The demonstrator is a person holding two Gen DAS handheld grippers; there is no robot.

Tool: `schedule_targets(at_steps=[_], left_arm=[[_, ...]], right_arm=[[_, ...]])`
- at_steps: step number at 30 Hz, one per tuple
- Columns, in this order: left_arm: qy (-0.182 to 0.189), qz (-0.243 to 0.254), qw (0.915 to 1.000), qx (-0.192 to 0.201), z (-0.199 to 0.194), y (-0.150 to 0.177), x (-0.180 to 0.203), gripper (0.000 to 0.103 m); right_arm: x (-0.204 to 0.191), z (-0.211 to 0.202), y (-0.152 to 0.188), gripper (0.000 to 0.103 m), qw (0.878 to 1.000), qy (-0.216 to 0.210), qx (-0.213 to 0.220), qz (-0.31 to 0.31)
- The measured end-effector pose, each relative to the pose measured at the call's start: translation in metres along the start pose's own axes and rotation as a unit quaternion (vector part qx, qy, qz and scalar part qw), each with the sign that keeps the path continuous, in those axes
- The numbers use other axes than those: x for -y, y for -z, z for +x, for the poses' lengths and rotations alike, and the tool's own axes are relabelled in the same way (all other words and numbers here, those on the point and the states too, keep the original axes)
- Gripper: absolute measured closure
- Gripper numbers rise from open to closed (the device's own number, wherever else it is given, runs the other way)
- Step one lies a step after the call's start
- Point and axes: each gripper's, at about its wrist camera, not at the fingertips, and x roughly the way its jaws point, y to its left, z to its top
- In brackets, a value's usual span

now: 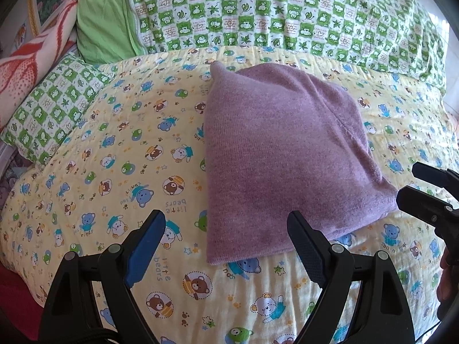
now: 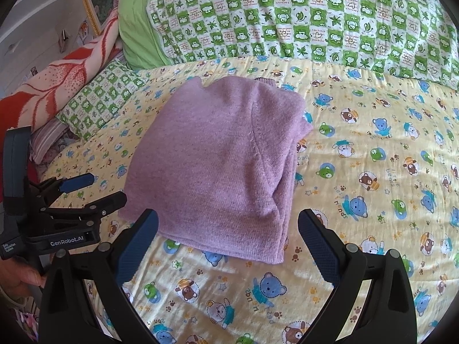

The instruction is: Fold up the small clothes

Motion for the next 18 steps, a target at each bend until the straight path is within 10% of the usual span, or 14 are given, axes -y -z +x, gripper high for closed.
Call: schedule_targets(at_steps=[18], left_arm=[[0.001, -0.002, 1.0, 0.004, -0.0012, -0.0026, -0.0028, 0.016]], right_arm=[[0.0026, 0.0083, -0.0048, 0.005, 1.0, -0.003, -0.009, 0.01]])
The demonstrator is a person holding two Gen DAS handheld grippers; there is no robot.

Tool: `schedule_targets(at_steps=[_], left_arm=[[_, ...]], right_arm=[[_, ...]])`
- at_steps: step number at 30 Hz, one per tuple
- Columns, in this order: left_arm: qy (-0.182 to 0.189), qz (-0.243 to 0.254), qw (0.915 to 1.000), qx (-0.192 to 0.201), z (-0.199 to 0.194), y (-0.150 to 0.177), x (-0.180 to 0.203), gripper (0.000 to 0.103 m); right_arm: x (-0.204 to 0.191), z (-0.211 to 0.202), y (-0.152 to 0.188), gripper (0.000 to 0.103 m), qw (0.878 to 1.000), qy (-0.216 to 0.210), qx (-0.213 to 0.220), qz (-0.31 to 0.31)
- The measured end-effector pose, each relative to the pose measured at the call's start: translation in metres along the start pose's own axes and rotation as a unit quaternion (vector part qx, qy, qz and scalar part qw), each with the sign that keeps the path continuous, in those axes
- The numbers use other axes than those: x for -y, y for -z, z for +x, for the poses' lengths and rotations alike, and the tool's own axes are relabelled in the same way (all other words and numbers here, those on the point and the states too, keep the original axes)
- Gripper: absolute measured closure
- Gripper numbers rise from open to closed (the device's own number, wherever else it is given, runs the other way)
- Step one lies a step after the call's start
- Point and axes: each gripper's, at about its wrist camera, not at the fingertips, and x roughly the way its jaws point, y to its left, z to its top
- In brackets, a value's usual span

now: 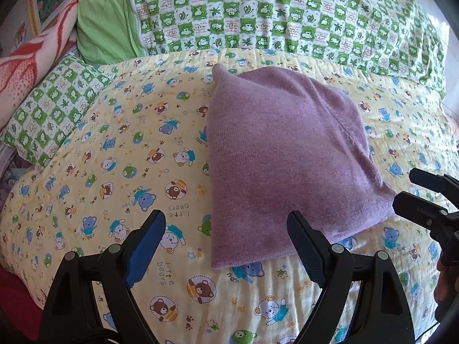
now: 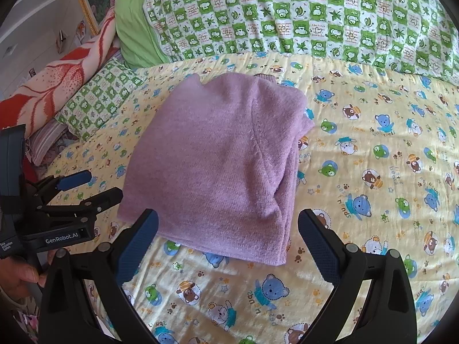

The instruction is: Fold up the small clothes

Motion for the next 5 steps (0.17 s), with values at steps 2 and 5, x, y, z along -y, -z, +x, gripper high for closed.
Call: schedule_targets(at_steps=[2, 5], left_arm=[[0.002, 0.001, 1.0, 0.001, -0.0004, -0.0004, 0.0004, 0.016], [-0.001, -0.002, 1.0, 0.004, -0.002, -0.0024, -0.0007, 0.016]], right_arm=[[-0.0008, 0.0007, 0.0001, 0.005, 1.0, 0.0, 0.0, 0.001], [0.0001, 0.0007, -0.0004, 0.005, 1.0, -0.001, 0.0, 0.001]])
